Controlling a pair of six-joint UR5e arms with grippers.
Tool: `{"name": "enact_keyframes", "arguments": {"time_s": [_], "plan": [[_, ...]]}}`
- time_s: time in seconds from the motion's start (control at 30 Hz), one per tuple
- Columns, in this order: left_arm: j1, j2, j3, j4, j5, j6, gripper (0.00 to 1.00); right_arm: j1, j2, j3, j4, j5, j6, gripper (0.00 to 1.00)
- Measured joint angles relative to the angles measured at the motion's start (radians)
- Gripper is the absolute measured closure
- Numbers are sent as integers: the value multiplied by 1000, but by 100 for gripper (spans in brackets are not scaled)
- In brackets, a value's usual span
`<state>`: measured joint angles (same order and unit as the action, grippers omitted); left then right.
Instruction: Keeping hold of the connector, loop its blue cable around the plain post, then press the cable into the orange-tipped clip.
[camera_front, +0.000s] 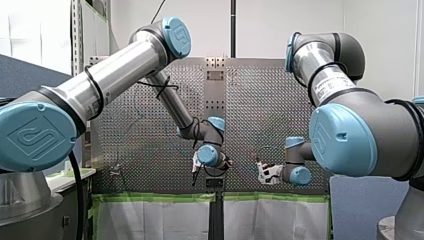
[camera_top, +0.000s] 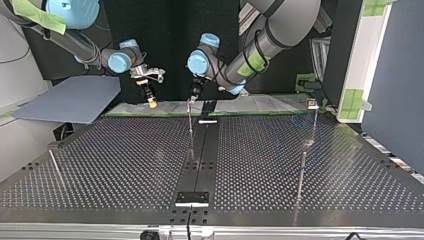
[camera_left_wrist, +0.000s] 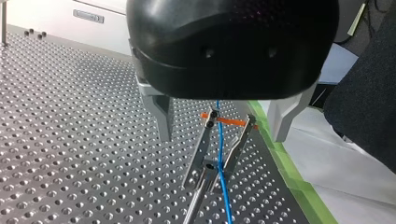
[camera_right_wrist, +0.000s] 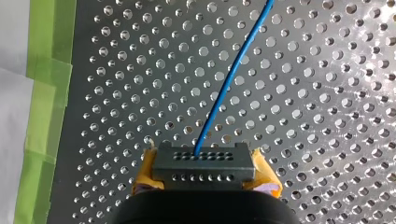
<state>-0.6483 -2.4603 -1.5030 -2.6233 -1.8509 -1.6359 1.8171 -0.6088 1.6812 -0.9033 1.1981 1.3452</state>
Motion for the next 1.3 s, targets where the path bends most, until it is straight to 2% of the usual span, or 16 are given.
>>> {"name": "enact_keyframes", "arguments": {"time_s": [0.23, 0.4, 0.6, 0.87, 1.03, 1.17, 1.3], "plan": [[-1, 2, -3, -2, 0, 2, 0, 0, 0, 0, 0, 0, 0, 100], [-4, 26, -31, 18, -9, -1, 0, 0, 0, 0, 0, 0, -1, 100], [-7, 83, -89, 73, -31, -31, 0, 0, 0, 0, 0, 0, -1, 100], [0, 166, -172, 156, -109, -56, 0, 0, 0, 0, 4, 0, 1, 100], [-1, 217, -223, 207, -150, -95, 0, 0, 0, 0, 11, 0, 1, 100], [-6, 257, -263, 247, -142, -129, 0, 0, 0, 0, 13, 0, 3, 100], [-8, 297, -303, 286, -132, -128, 0, 0, 0, 0, 13, 0, 4, 100]]}}
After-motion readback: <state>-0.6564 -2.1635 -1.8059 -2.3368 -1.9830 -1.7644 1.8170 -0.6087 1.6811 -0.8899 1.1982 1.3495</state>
